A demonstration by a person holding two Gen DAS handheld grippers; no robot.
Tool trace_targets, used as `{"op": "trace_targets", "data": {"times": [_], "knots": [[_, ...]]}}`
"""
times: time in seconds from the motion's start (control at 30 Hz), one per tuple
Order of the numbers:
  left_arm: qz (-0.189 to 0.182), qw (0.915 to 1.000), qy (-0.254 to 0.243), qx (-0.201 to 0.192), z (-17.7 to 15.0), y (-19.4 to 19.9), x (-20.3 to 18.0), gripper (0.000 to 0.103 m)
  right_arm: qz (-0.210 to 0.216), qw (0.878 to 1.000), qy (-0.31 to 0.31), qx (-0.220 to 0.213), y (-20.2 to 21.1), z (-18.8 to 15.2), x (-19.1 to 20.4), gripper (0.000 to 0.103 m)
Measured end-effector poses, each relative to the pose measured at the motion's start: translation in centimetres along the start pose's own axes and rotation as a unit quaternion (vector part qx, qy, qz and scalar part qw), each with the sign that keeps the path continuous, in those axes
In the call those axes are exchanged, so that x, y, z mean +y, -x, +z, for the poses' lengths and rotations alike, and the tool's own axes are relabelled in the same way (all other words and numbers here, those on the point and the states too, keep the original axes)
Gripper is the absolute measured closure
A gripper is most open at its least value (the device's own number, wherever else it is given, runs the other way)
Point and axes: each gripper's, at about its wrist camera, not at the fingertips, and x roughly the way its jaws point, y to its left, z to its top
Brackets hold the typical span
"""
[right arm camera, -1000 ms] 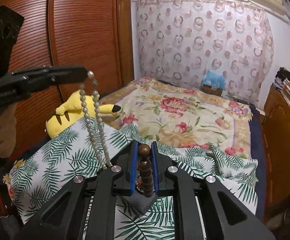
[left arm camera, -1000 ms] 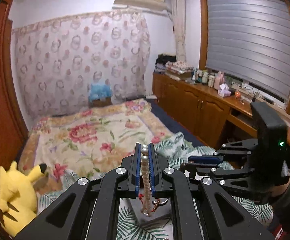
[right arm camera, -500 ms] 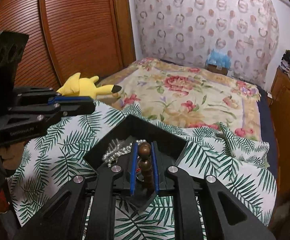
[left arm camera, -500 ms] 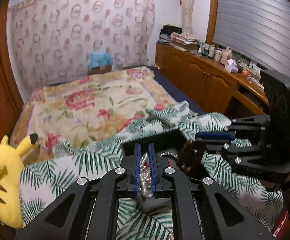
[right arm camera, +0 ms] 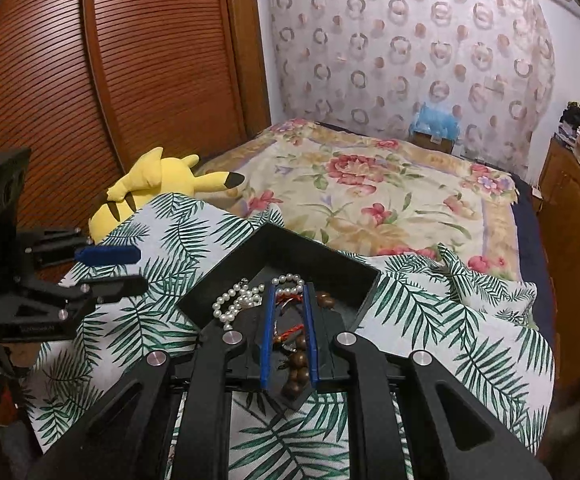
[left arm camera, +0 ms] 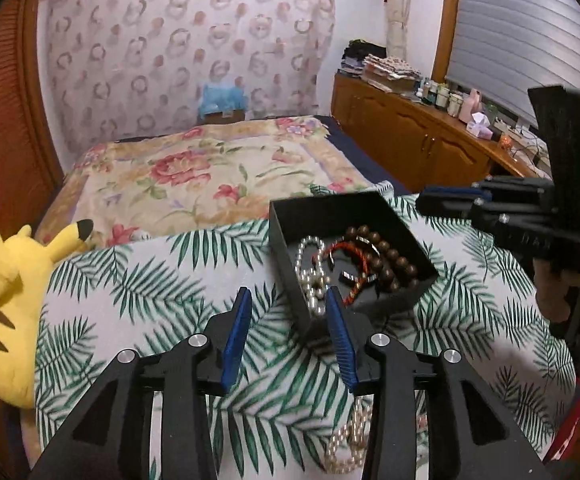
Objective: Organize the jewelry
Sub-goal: 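Grasp the blue crystal brooch with the right tool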
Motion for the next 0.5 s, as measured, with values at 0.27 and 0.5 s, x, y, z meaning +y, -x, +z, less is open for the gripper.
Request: {"op": "trace_targets", "data": {"times": [0.27, 0.5], "knots": [[-0.010, 0.9999, -0.001, 0.010, -3.8, 1.3, -1.0, 0.062, -0.005, 1.000, -0.005, -0.003, 2.3, -4.0, 1.7, 0.087], [-0.017, 0.9996, -0.006, 0.022, -7.5, 1.9, -2.2, 0.062, -0.013, 1.000, -0.021, 0.005, 3.6, -9.2, 3.2, 0.086]]}}
